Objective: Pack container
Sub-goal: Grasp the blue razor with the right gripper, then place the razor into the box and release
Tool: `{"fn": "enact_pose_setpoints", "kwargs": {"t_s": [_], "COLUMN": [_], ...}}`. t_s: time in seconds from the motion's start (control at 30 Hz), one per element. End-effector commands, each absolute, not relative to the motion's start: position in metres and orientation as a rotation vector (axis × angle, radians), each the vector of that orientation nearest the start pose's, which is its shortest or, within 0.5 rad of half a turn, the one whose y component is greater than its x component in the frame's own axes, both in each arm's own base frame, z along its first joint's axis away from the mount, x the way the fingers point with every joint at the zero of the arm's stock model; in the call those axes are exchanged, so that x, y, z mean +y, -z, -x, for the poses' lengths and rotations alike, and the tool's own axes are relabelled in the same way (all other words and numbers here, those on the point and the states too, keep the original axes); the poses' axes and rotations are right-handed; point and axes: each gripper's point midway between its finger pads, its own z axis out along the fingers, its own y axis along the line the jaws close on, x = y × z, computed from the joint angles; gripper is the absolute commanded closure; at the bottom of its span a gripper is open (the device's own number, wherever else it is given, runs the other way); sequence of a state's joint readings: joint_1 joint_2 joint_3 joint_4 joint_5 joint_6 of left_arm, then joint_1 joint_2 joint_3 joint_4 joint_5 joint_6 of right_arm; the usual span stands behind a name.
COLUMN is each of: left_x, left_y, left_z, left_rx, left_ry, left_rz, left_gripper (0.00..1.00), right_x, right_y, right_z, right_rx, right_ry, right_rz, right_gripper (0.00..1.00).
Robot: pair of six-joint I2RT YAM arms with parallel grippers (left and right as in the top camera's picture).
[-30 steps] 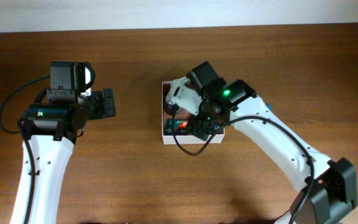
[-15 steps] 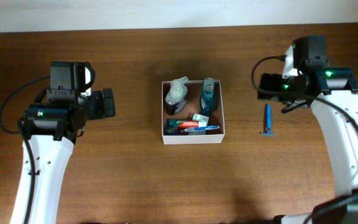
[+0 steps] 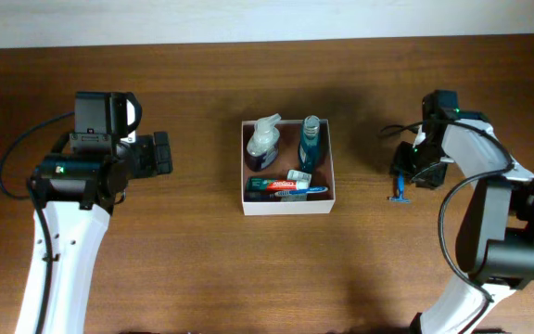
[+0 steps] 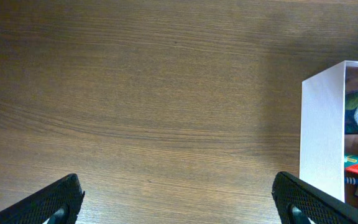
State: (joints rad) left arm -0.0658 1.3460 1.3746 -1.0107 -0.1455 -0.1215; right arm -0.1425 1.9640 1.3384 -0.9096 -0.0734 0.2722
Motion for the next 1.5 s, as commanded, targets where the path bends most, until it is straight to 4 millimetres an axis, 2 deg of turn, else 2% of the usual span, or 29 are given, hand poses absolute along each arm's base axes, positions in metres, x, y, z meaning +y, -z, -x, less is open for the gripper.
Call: {"fn": "enact_pose_setpoints", "kwargs": {"t_s": [0.0, 0.1, 0.23, 0.3, 0.33, 0.4, 0.43, 0.6, 0.7, 0.73, 0.8, 0.83, 0.87, 0.9, 0.93, 1.07, 1.17, 1.23, 1.37, 1.43, 1.47], "left_x": [0.003, 0.003, 0.003, 0.003, 0.003, 0.003, 0.003, 0.003, 0.003, 0.003, 0.003, 0.003, 0.003, 0.003, 0.003, 0.003, 0.003, 0.003, 0.003, 0.003, 0.003], "left_y": [-0.242, -0.242, -0.242, -0.242, -0.242, -0.242, -0.242, -0.242, -0.242, -0.242, -0.242, -0.242, -0.242, -0.242, -0.242, -0.242, -0.242, -0.242, -0.242, -0.242, -0.242], "left_z": [-0.341, -0.341, -0.341, -0.341, -0.341, -0.341, -0.341, -0.341, -0.341, -0.341, -0.341, -0.341, -0.341, -0.341, -0.341, -0.341, -0.341, -0.341, -0.341, -0.341, -0.341], "left_rx": [2.518, 2.518, 2.518, 2.518, 2.518, 2.518, 2.518, 2.518, 2.518, 2.518, 2.518, 2.517, 2.518, 2.518, 2.518, 2.518, 2.517, 2.518, 2.518, 2.518, 2.518], "left_ry": [-0.102, -0.102, -0.102, -0.102, -0.102, -0.102, -0.102, -0.102, -0.102, -0.102, -0.102, -0.102, -0.102, -0.102, -0.102, -0.102, -0.102, -0.102, -0.102, -0.102, -0.102], "left_rz": [0.142, 0.142, 0.142, 0.142, 0.143, 0.142, 0.142, 0.142, 0.142, 0.142, 0.143, 0.142, 0.142, 0.142, 0.142, 0.143, 0.143, 0.142, 0.142, 0.142, 0.142], "left_gripper": [0.01, 0.01, 0.01, 0.01, 0.01, 0.01, 0.01, 0.01, 0.01, 0.0, 0.01, 0.01, 0.01, 0.01, 0.01, 0.01, 0.01, 0.01, 0.01, 0.01, 0.01], "right_x": [-0.036, -0.036, -0.035, -0.035, -0.035, -0.034, -0.031, -0.01, 0.016, 0.034, 0.061, 0.091, 0.097, 0.12, 0.135, 0.184, 0.21, 0.219, 0.222, 0.224, 0.225], "right_y": [-0.008, 0.0, 0.01, 0.011, 0.008, 0.003, -0.004, -0.066, -0.11, -0.132, -0.157, -0.18, -0.184, -0.196, -0.201, -0.2, -0.184, -0.172, -0.143, -0.135, -0.133], "right_z": [-0.36, -0.354, -0.347, -0.346, -0.346, -0.346, -0.345, -0.347, -0.347, -0.346, -0.343, -0.337, -0.335, -0.325, -0.317, -0.293, -0.285, -0.293, -0.315, -0.322, -0.324], "right_rx": [3.064, 3.083, 3.098, 3.099, 3.1, 3.107, 3.117, 3.136, 3.083, 3.039, 2.968, 2.886, 2.87, 2.805, 2.762, 2.626, 2.471, 2.405, 2.299, 2.29, 2.295], "right_ry": [-0.119, -0.117, -0.116, -0.115, -0.116, -0.121, -0.146, -0.167, -0.175, -0.186, -0.203, -0.211, -0.214, -0.217, -0.216, -0.21, -0.174, -0.159, -0.07, -0.065, -0.067], "right_rz": [-0.644, -0.649, -0.653, -0.653, -0.653, -0.656, -0.659, -0.558, -0.421, -0.325, -0.13, 0.126, 0.182, 0.414, 0.563, 1.022, 1.414, 1.518, 1.719, 1.732, 1.726], "right_gripper": [0.53, 0.53, 0.65, 0.8, 0.9, 0.96, 0.96, 0.96, 0.96, 0.96, 0.96, 0.96, 0.96, 0.96, 0.96, 0.96, 0.96, 0.96, 0.96, 0.96, 0.91]}}
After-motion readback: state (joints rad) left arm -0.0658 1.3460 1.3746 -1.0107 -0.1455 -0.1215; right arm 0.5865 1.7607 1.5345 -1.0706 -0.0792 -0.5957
